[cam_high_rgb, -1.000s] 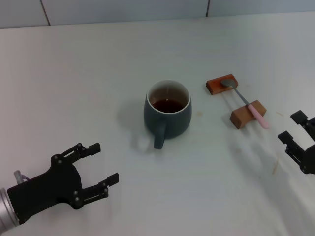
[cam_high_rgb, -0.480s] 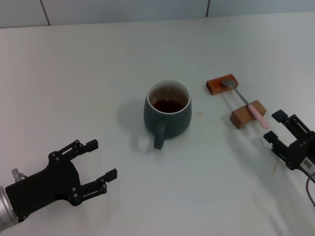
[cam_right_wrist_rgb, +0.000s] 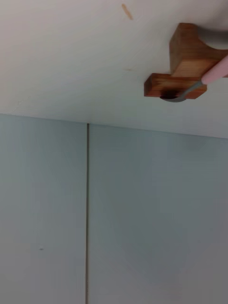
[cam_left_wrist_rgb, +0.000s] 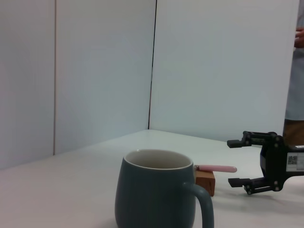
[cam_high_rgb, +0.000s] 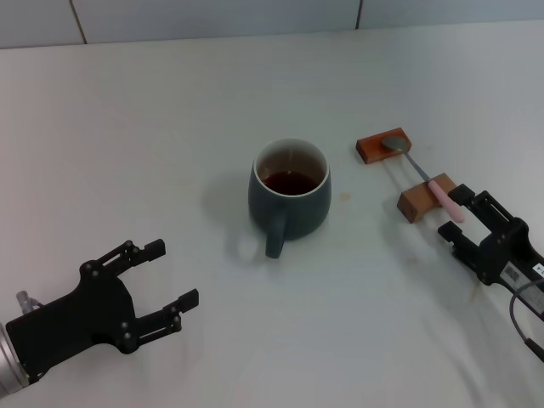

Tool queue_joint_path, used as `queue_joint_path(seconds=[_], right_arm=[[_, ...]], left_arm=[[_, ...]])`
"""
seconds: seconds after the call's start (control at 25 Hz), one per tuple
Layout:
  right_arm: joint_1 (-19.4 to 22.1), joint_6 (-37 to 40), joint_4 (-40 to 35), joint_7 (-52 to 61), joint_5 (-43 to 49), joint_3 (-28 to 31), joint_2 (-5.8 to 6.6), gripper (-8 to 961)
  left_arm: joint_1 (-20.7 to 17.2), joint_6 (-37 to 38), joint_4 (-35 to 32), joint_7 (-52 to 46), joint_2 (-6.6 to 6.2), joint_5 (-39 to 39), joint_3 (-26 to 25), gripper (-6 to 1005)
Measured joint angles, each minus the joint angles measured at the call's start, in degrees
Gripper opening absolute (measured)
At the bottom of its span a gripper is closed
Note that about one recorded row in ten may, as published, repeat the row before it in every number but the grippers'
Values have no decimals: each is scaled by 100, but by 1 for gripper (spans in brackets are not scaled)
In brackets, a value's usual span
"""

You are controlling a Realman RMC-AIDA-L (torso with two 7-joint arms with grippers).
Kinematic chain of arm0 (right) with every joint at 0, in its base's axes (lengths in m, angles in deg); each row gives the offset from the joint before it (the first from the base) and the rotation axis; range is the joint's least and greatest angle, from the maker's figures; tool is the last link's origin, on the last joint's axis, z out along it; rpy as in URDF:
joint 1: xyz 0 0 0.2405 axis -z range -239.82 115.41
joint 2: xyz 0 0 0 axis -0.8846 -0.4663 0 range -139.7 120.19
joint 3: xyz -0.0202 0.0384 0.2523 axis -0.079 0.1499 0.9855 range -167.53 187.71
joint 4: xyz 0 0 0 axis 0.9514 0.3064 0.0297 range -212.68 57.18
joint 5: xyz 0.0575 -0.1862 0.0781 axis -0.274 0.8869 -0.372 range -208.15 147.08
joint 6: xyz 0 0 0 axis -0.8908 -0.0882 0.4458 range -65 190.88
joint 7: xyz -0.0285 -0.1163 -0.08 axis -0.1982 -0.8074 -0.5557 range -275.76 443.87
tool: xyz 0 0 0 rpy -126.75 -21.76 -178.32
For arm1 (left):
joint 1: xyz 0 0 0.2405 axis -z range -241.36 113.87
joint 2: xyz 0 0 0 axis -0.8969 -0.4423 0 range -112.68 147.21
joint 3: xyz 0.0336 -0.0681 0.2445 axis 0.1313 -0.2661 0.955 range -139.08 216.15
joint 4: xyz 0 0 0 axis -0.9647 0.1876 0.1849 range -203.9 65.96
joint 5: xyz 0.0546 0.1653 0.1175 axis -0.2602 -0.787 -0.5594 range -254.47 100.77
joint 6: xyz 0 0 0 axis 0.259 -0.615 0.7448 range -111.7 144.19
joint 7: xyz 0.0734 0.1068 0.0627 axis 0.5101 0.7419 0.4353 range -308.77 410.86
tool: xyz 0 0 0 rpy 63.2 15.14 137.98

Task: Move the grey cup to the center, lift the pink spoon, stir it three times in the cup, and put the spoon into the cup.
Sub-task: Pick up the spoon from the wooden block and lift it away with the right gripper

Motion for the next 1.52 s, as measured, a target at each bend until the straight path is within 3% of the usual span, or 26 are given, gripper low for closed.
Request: queue_joint_path(seconds=[0.76, 0.96, 1.52], right_arm=[[-166, -320, -1, 69, -46, 57, 0, 739], [-144, -377, -1, 135, -47, 50, 0, 509], [-105, 40, -43, -168, -47, 56, 0, 218]], left_arm=[[-25, 15, 0, 0, -26, 164, 0, 821], [-25, 17, 0, 0, -26, 183, 1, 821], [-92, 38, -1, 0, -3, 250, 1, 821]])
